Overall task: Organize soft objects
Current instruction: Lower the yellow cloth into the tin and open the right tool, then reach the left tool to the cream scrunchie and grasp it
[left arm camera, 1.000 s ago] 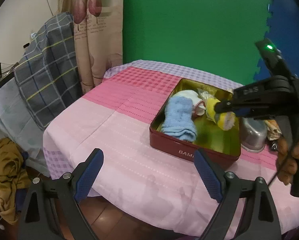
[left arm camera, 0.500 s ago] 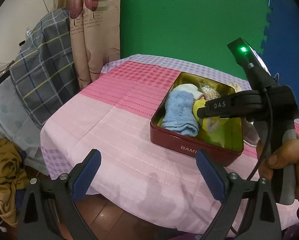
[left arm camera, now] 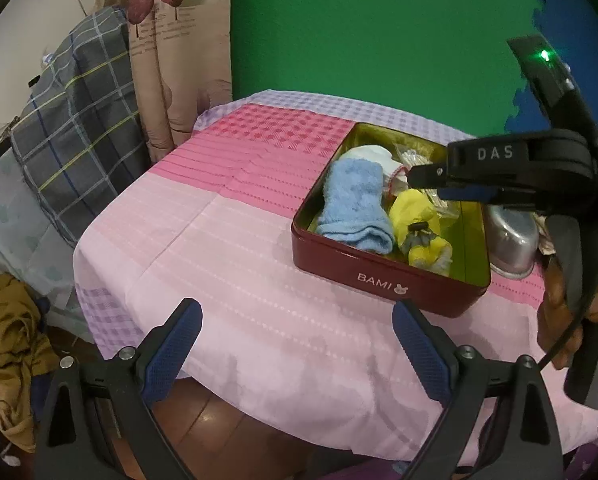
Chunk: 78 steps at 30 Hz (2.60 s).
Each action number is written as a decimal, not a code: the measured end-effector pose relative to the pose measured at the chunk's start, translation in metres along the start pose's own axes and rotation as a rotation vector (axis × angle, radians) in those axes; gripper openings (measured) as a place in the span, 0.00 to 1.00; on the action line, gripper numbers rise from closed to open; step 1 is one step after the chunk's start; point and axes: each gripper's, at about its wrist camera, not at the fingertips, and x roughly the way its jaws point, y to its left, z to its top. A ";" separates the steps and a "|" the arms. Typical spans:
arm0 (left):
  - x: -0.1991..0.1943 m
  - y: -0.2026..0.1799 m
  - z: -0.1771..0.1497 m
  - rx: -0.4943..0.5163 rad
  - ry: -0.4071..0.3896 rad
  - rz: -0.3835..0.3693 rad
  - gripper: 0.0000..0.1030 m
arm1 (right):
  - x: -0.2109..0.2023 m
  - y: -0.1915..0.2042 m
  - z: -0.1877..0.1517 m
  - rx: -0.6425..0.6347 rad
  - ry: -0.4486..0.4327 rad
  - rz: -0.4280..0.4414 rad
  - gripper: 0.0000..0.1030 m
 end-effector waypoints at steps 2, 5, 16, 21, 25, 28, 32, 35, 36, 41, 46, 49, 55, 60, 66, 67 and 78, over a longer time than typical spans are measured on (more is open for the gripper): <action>0.000 -0.002 0.000 0.012 0.000 0.009 0.92 | -0.003 -0.001 -0.001 0.004 0.001 0.010 0.37; 0.000 -0.003 0.000 0.023 -0.006 0.019 0.92 | -0.021 -0.001 -0.004 0.008 -0.054 0.009 0.37; -0.001 -0.007 -0.003 0.043 -0.003 0.031 0.92 | -0.149 -0.122 -0.088 0.139 -0.354 -0.441 0.38; 0.000 -0.014 -0.006 0.071 -0.002 0.049 0.92 | -0.186 -0.216 -0.130 0.277 -0.341 -0.715 0.38; 0.004 -0.021 -0.009 0.104 0.008 0.073 0.92 | -0.203 -0.271 -0.151 0.347 -0.318 -0.862 0.38; 0.007 -0.025 -0.012 0.125 0.012 0.093 0.92 | -0.206 -0.302 -0.160 0.412 -0.278 -0.896 0.39; 0.012 -0.030 -0.015 0.158 0.021 0.122 0.92 | -0.202 -0.320 -0.164 0.487 -0.259 -0.878 0.46; 0.012 -0.034 -0.016 0.186 0.024 0.097 0.92 | -0.195 -0.319 -0.161 0.470 -0.228 -0.889 0.52; 0.009 -0.036 -0.015 0.191 0.021 0.079 0.92 | -0.193 -0.316 -0.160 0.463 -0.228 -0.892 0.52; -0.006 -0.056 0.004 0.221 0.031 -0.069 0.92 | -0.193 -0.318 -0.162 0.461 -0.241 -0.846 0.53; -0.016 -0.102 0.064 0.300 0.030 -0.247 0.95 | -0.185 -0.312 -0.158 0.416 -0.240 -0.810 0.55; -0.009 -0.138 0.105 0.340 0.028 -0.333 0.99 | -0.185 -0.309 -0.157 0.398 -0.248 -0.795 0.56; 0.054 -0.216 0.180 0.459 0.106 -0.413 0.99 | -0.193 -0.306 -0.160 0.393 -0.298 -0.747 0.56; 0.132 -0.254 0.211 0.466 0.252 -0.437 0.99 | -0.200 -0.302 -0.163 0.384 -0.341 -0.702 0.56; 0.203 -0.269 0.224 0.438 0.361 -0.382 0.99 | -0.205 -0.301 -0.163 0.379 -0.378 -0.672 0.56; 0.213 -0.269 0.223 0.433 0.377 -0.367 0.99 | -0.205 -0.300 -0.163 0.378 -0.380 -0.671 0.56; 0.247 -0.266 0.212 0.380 0.467 -0.384 0.84 | -0.204 -0.299 -0.163 0.373 -0.371 -0.667 0.56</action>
